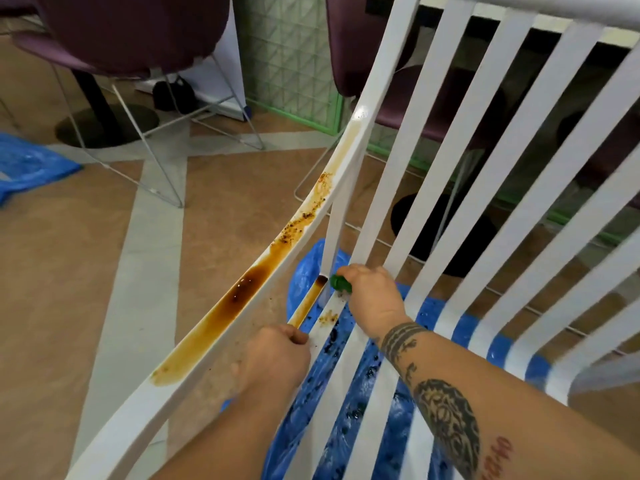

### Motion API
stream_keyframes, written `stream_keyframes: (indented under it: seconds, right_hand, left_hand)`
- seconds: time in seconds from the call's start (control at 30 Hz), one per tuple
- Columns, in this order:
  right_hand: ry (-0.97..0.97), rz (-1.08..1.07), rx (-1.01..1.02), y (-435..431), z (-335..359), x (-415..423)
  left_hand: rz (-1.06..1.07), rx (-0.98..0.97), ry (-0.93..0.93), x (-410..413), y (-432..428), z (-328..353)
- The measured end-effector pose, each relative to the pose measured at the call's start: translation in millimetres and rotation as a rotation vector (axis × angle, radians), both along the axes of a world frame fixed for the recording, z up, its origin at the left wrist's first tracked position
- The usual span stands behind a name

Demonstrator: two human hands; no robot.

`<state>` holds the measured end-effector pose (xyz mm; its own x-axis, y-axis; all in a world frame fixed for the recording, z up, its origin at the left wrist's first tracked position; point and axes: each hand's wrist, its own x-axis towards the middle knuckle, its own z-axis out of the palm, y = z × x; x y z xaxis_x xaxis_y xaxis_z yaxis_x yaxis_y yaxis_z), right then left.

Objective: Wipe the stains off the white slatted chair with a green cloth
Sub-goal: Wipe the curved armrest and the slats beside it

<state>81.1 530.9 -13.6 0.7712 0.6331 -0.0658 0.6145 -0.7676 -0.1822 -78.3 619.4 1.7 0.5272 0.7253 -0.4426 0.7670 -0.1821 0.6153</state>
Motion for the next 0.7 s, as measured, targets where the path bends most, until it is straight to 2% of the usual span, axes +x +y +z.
stream_keyframes:
  seconds: [0.2,0.27,0.33,0.47,0.57,0.7]
  right_hand:
    - [0.363,-0.069,0.076,-2,20,14]
    - [0.343,-0.101,0.126,-3,30,22]
    - [0.198,-0.129,0.187,-6,29,21]
    - [0.066,-0.064,0.091,-7,11,-6]
    - [0.112,-0.058,0.09,-7,0,-18]
    - [0.343,0.097,0.042,-11,10,-14]
  left_hand:
    - [-0.018,-0.058,0.001,3,5,-2]
    - [-0.021,-0.088,0.003,3,9,-1]
    - [0.0,-0.097,-0.009,1,10,1]
    - [0.095,-0.1,0.004,-11,7,-3]
    - [0.1,-0.137,0.022,-18,5,-4]
    - [0.11,-0.137,0.007,-22,8,1]
